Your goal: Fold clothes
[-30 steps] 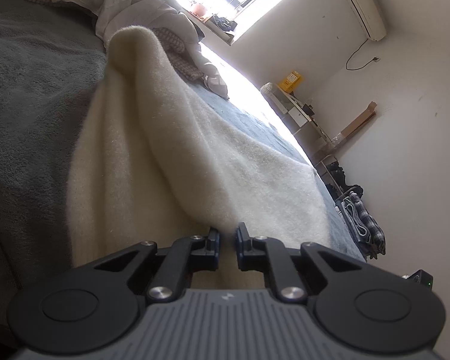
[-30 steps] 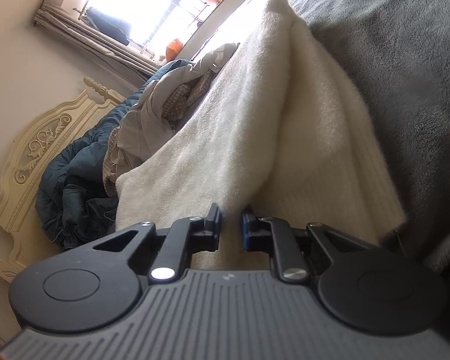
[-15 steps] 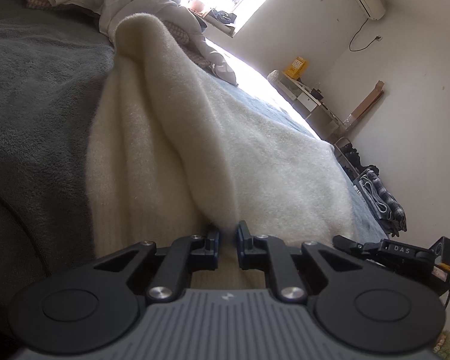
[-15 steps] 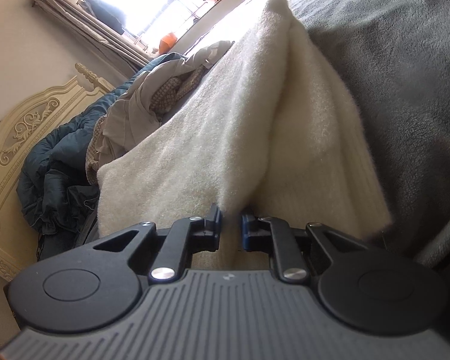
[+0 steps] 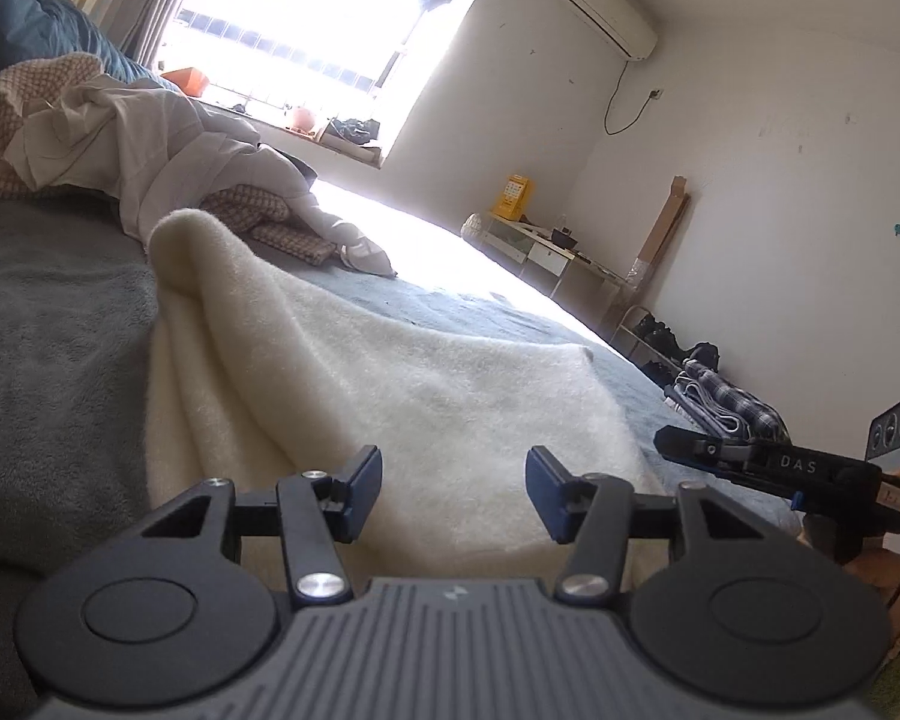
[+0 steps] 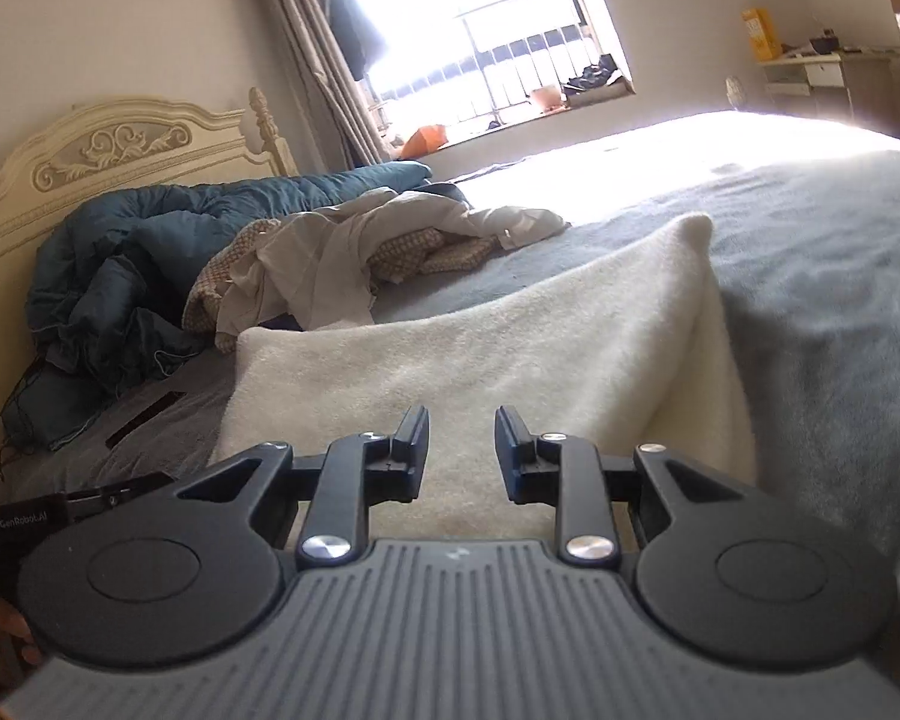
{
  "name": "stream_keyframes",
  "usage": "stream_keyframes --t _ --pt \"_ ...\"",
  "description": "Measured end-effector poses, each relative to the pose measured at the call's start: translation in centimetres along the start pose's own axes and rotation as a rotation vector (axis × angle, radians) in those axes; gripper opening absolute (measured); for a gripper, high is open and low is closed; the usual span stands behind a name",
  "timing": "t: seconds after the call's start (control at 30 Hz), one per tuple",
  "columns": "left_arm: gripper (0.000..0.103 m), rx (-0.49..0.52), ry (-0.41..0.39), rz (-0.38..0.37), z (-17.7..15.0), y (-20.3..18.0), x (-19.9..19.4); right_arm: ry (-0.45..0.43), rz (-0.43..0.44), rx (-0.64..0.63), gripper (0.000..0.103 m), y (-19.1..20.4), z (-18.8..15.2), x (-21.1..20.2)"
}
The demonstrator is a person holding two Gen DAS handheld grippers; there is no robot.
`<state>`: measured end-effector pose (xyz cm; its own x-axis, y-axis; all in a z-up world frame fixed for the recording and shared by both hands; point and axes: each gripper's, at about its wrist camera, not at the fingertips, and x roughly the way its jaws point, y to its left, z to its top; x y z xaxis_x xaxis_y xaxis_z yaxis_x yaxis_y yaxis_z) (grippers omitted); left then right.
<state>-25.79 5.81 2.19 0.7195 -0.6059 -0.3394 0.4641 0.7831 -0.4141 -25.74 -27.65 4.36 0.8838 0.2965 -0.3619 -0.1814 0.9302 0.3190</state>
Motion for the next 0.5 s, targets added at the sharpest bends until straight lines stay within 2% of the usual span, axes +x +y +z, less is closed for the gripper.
stream_keyframes --t 0.1,0.17,0.23,0.43,0.47,0.5 --pt "0.053 -0.023 0.047 0.058 -0.6 0.5 2.3 0.026 -0.007 -0.089 0.024 1.6 -0.9 2.3" --pt "0.049 -0.077 0.065 0.077 -1.1 1.7 2.6 0.104 -0.02 -0.106 0.024 1.4 -2.4 4.2" --pt "0.049 -0.135 0.057 0.053 -1.1 2.7 2.0 0.181 -0.042 -0.087 0.021 0.5 -3.9 5.6" --pt "0.055 -0.098 -0.032 0.003 2.6 3.0 1.2 0.164 -0.004 0.007 0.021 -0.6 -4.0 5.6" --pt "0.055 -0.091 -0.043 0.004 3.3 3.1 1.5 0.164 -0.006 0.009 0.021 -0.5 -4.1 5.7" --pt "0.056 -0.1 -0.031 0.037 3.3 3.8 2.3 0.163 -0.011 0.005 0.021 -0.4 -4.2 5.7"
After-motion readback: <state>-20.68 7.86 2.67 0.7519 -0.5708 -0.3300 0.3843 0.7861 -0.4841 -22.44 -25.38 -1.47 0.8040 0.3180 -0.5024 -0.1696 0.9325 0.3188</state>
